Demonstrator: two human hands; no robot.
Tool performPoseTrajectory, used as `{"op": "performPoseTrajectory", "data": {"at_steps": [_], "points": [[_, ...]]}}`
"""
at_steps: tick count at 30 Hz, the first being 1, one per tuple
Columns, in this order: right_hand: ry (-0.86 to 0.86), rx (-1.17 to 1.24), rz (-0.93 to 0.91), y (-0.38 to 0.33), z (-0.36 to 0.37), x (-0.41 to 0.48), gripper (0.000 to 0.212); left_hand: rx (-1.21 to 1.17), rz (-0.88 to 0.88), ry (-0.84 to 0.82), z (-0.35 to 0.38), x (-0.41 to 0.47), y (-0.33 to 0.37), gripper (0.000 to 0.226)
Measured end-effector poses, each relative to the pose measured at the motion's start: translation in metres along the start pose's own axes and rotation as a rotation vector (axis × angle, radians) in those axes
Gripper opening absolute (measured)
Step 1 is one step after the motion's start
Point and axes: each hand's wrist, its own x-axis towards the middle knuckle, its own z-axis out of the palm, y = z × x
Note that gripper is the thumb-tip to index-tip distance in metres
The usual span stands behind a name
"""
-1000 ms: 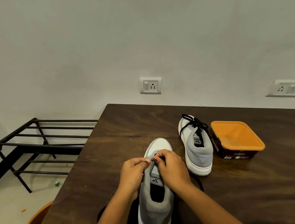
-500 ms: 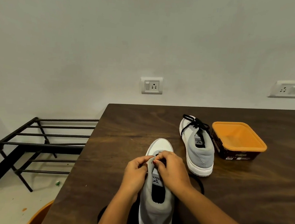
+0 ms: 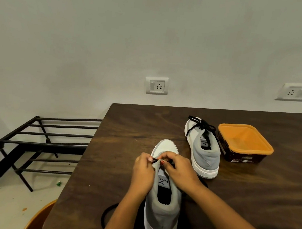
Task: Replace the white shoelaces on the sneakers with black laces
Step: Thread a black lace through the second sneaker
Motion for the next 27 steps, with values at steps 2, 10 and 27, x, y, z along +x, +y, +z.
{"op": "performPoseTrajectory", "data": {"at_steps": [2,10,27], "points": [[-0.013,0.001,0.014,0.001,-0.004,0.000,0.015,-0.402,-0.152,0.111,-0.009,-0.001,0.013,0.028],[-0.072,-0.009,0.039,0.001,-0.012,0.000,0.014,-1.529,-0.211,0.426,-0.144,0.005,0.030,0.031],[-0.062,-0.006,-0.001,0.007,-0.002,-0.001,0.034,-0.030,0.027,-0.359,-0.025,-0.003,0.012,0.027]]}}
